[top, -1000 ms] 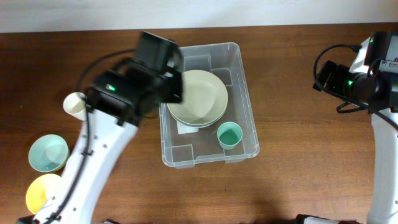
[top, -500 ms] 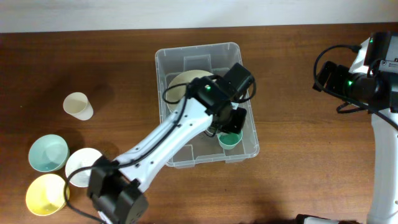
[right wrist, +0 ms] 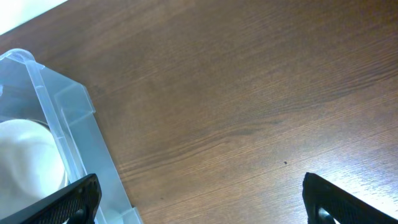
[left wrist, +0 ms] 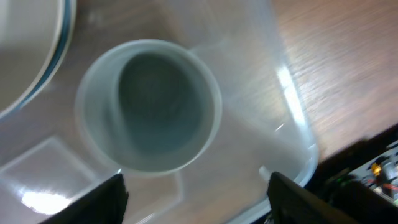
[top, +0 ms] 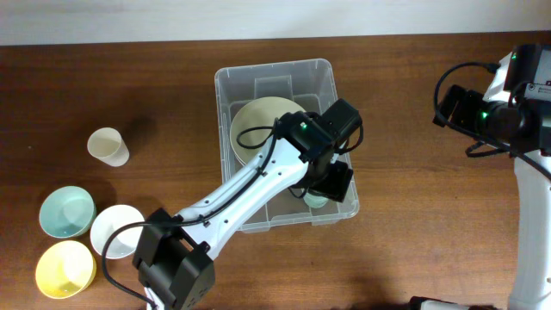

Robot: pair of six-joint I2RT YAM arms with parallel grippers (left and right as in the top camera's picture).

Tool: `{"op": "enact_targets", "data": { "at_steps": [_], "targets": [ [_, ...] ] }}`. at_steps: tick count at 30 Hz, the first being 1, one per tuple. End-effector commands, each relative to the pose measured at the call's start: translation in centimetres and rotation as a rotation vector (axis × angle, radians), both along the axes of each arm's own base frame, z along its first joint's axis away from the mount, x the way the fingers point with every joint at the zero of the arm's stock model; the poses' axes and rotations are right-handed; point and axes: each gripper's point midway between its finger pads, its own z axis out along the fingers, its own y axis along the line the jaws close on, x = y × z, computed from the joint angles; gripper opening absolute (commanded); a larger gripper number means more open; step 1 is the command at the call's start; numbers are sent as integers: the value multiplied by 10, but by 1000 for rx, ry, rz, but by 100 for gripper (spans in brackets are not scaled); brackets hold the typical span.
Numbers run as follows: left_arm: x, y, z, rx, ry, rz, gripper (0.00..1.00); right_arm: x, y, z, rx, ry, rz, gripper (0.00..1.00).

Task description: Pack container

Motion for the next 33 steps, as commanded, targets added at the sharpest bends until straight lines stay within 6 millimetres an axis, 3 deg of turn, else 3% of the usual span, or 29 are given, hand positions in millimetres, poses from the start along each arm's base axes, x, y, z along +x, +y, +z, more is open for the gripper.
{"op": "enact_targets", "data": {
  "at_steps": [1,3,4,8,12,13,18,19,21,27,33],
  "targets": [
    [22,24,24,59,-81,58,76,-3,0,-3,-1,20,14,99],
    [39,50,48,89,-143,120,77,-4,1,-4,-2,28,19,98],
    [43,56,53,91,-155,135,77,-5,1,-5,-8,33,31,92],
    [73,114,90,82,-243,282,77,-12,3,-25,3,91,37,45],
    [94,182,106,132,-287,450,77,-22,15,-62,70,173,65,22],
    [101,213,108,167,-292,522,77,-26,26,-82,111,205,92,17],
    [108,274,107,211,-264,666,77,-36,66,-126,191,266,237,16],
    [110,296,107,220,-257,723,80,-43,81,-143,200,298,284,16],
    [111,314,107,224,-250,773,80,-52,100,-158,196,331,344,16],
    [111,345,107,238,-242,848,80,-70,152,-171,190,375,517,16],
    [111,349,107,244,-244,850,80,-72,172,-170,178,365,587,16]
  ]
}}
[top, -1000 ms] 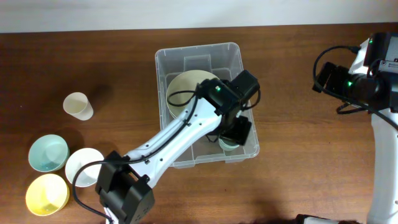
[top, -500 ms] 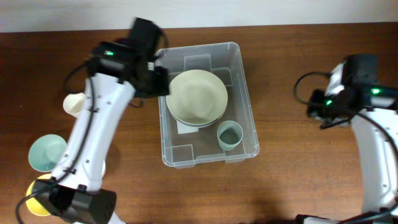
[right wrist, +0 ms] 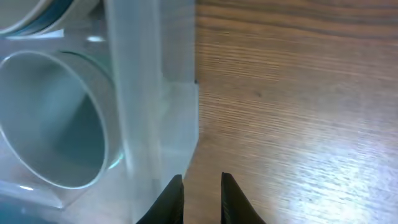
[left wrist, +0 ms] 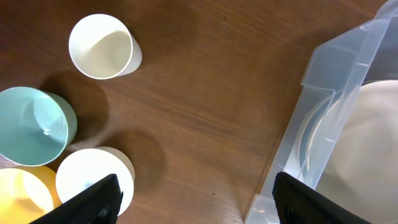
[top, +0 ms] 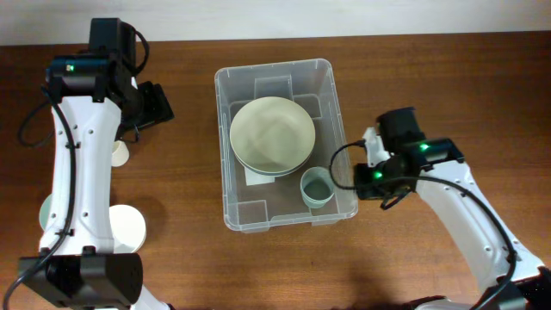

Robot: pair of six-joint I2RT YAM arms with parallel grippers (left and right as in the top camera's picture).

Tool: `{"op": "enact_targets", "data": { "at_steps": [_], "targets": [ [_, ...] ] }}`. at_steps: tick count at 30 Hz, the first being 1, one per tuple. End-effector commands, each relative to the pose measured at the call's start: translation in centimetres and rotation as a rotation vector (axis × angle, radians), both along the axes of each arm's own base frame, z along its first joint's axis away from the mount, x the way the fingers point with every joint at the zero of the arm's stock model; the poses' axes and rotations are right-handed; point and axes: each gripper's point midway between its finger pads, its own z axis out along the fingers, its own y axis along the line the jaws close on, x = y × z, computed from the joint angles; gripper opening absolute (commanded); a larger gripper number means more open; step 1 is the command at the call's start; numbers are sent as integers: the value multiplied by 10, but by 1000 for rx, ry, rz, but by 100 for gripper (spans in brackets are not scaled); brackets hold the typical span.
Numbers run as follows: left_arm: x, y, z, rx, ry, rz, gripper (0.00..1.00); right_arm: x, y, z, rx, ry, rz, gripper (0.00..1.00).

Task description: Pack container

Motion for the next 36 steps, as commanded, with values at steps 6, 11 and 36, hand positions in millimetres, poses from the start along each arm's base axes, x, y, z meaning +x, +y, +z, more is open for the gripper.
{"op": "enact_targets", "data": {
  "at_steps": [6,11,36],
  "targets": [
    [-5,5,8,24,-8,-23,80,2,18,3,77,-30,71,17],
    [-5,5,8,24,-5,-24,79,4,27,7,120,-55,127,18],
    [31,100,-125,59,271,110,86,80,-106,88,-242,-308,-276,83]
  ]
}}
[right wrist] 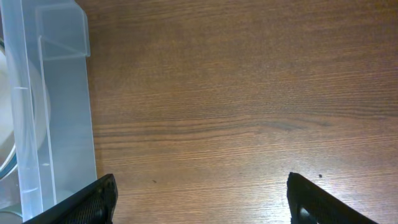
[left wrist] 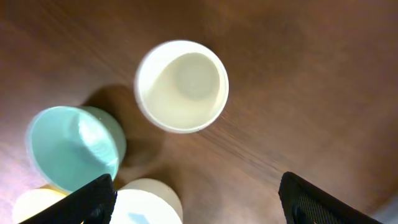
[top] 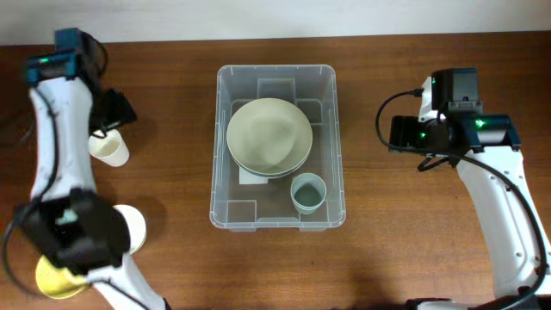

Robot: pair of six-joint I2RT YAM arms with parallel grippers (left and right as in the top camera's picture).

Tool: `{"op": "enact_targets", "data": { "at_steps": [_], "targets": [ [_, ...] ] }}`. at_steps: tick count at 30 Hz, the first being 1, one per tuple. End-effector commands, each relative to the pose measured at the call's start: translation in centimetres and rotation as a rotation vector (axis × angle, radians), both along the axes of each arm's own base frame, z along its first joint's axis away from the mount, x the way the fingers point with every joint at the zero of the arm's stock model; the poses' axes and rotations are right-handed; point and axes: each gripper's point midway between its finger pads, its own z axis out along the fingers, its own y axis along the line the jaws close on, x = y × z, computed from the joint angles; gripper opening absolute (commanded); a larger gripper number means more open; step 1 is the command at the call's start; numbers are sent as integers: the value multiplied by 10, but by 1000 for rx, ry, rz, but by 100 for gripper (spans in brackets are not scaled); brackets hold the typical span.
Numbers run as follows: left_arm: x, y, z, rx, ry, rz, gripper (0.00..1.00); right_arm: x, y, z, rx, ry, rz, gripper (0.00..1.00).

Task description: Pack container

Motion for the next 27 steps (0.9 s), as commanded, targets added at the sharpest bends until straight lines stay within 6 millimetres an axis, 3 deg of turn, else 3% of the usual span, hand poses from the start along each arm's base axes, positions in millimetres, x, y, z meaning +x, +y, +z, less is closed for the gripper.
{"op": "enact_targets", "data": {
  "at_steps": [1,4,6,8,9,10,12,15,16,22,24,27],
  "targets": [
    [7,-3,-54,-55,118,-38,86,2,-4,8,-13,-19,-15,82],
    [9,-5,-94,-87,190,-43,86,1,-4,7,-13,-16,-15,83],
    [9,-5,-109,-95,221,-42,85,0,-4,7,-13,-11,-15,83],
    [6,-6,-122,-102,253,-41,77,-1,-4,6,-13,-5,-15,83],
    [5,-6,-125,-104,263,-41,71,-1,-4,6,-13,-4,-15,83],
    [4,-6,-125,-105,266,-41,54,-2,-4,6,-13,-3,-15,83],
    [5,-6,-124,-104,262,-41,43,-2,-4,6,-13,-1,-15,83],
    [7,-6,-121,-102,253,-42,10,-2,-4,5,-13,0,-15,83],
    [7,-6,-119,-102,251,-41,1,-2,-4,6,-13,0,-15,83],
    [11,-13,-92,-111,196,-52,0,-2,-4,5,-13,0,-15,82],
    [15,-18,-71,-119,145,-62,1,-2,-4,5,-13,0,-15,83],
    [19,-37,-13,-117,13,-104,0,-2,-4,5,-13,0,-15,83]
  ]
}}
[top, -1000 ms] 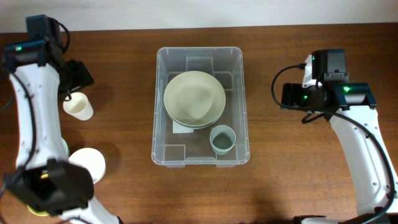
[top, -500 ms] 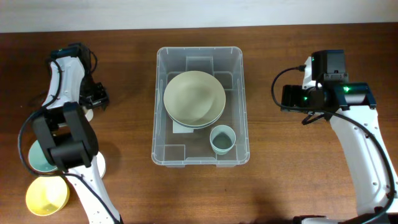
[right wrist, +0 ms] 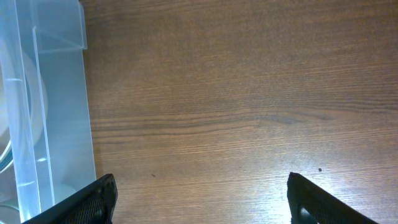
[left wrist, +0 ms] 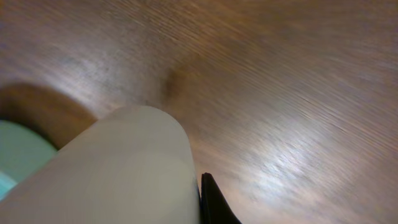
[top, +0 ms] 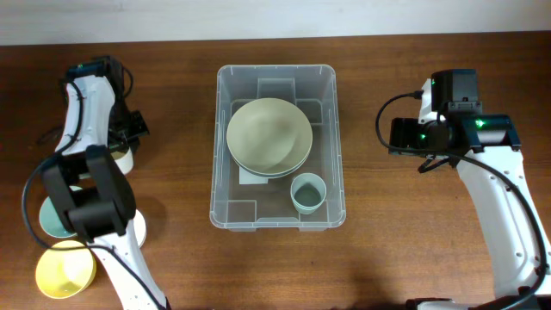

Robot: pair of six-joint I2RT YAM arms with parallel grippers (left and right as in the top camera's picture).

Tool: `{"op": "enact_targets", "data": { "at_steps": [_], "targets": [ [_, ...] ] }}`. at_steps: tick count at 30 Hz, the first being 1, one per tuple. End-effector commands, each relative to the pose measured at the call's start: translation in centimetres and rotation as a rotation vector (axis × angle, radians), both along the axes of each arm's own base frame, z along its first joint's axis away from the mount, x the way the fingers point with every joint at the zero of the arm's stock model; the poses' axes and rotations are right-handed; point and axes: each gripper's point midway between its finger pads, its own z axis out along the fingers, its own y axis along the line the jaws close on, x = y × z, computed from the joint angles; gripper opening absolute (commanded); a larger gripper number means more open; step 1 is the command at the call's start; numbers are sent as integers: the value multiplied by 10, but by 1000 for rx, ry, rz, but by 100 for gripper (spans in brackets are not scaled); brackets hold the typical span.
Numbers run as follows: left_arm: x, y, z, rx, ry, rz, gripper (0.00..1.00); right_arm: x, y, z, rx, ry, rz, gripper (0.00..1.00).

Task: Pack container
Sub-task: 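Grasp the grey cup with the left gripper and carry it to the container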

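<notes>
The clear plastic container (top: 219,155) holds a large cream bowl (top: 269,136) and a teal cup (top: 308,194). A cream cup (top: 121,158) stands left of it, and my left gripper (top: 129,129) is down on this cup. In the left wrist view the cream cup (left wrist: 124,168) fills the lower left. One black finger (left wrist: 212,204) presses its wall; the other is hidden, so the left gripper (left wrist: 199,186) reads as shut on the wall. My right gripper (top: 406,136) is open over bare wood (right wrist: 202,186), right of the container (right wrist: 56,124).
A teal bowl (top: 47,215), a white bowl (top: 135,226) and a yellow bowl (top: 65,269) stand at the lower left, partly under the left arm. The teal bowl (left wrist: 15,149) lies just beside the cream cup. Brown wooden table all around.
My left gripper was open, looking down into the cream cup from above. Now it is low at the cup with a finger tight on its wall. The right arm has barely moved.
My left gripper was open over the teal cup inside the skewed container. Then it was over the loose cups at left while the right gripper was shut at the container's right wall. Later the container lay straight, the right gripper open beside it. Now the left grips the cream cup.
</notes>
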Motion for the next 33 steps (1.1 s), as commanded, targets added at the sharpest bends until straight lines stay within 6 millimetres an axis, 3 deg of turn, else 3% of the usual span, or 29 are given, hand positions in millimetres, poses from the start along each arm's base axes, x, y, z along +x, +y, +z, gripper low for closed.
{"op": "enact_targets", "data": {
  "at_steps": [1,3,5,8,11,14,20,25,29,33],
  "targets": [
    [15,-34,114,-16,-295,-63,0,3,-4,7,-13,-21,-15,83],
    [11,-54,147,-29,-379,-103,1,3,-4,8,-13,-21,-15,83],
    [2,-85,188,-40,-483,-178,1,3,-4,8,-13,-21,-15,83],
    [-20,-154,239,-80,-619,-353,1,2,-4,7,-13,-18,-16,83],
    [-38,-211,250,-130,-647,-500,1,0,-16,8,-13,-19,-101,86],
    [-57,-267,243,-193,-615,-632,1,-4,-45,13,10,-35,-243,87],
    [-84,-344,206,-263,-497,-811,1,-34,-110,16,86,-21,-523,88],
    [-113,-399,159,-342,-334,-928,1,-42,-123,15,179,-21,-577,88],
    [-129,-417,133,-369,-234,-962,1,-42,-121,15,178,-20,-570,88],
    [-144,-433,122,-428,-173,-982,0,-42,-122,15,178,-20,-571,88]
  ]
}}
